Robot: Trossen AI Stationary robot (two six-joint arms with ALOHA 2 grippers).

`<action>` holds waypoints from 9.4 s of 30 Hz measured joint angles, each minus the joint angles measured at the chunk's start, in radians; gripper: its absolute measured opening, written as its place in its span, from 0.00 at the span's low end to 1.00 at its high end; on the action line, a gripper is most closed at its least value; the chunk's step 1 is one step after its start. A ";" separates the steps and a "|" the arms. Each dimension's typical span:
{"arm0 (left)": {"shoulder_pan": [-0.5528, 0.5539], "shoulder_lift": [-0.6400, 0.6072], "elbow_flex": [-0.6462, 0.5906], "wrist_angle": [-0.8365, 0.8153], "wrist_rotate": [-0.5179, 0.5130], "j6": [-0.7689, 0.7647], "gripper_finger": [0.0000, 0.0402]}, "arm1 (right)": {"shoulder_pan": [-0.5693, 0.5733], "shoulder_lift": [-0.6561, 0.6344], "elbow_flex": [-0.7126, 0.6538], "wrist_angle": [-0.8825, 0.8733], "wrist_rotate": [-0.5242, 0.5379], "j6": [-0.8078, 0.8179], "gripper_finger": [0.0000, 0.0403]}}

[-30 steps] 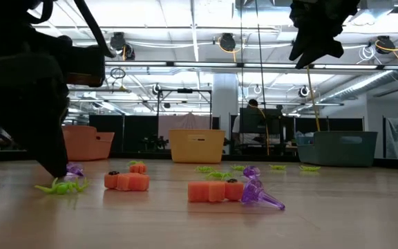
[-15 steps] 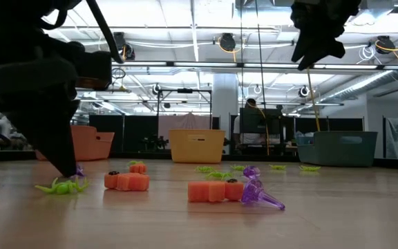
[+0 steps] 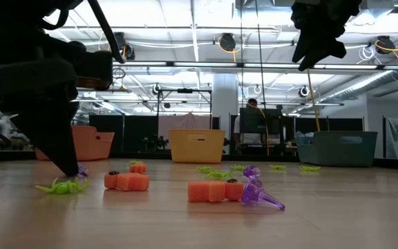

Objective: Sort Halloween decoration
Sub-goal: Put the purple witch hat toy into the yellow bin, then put the green spider toy into the orange bin

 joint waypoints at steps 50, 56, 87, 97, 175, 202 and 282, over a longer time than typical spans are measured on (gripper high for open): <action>0.317 -0.576 0.005 0.623 -0.099 0.371 0.00 | 0.017 0.000 0.000 0.002 0.000 0.059 0.39; 0.332 -0.576 0.005 0.628 -0.082 0.451 0.00 | 0.030 0.000 -0.003 0.004 0.001 0.084 0.39; 0.347 -0.576 0.005 0.627 0.001 1.136 0.00 | 0.032 0.000 -0.007 0.007 0.000 0.072 0.39; 0.347 -0.576 0.005 0.627 0.000 1.176 0.00 | 0.032 0.000 -0.007 0.008 0.000 0.083 0.39; 0.964 0.108 0.377 0.128 0.221 0.619 0.13 | 0.032 0.000 -0.008 0.006 0.102 -0.069 0.39; 0.685 -0.161 0.370 -0.379 0.239 0.344 0.35 | 0.033 0.002 -0.008 0.011 0.103 0.000 0.39; 0.720 -0.128 -0.084 0.051 0.266 0.939 0.43 | 0.230 0.071 -0.008 -0.074 0.082 -0.098 0.39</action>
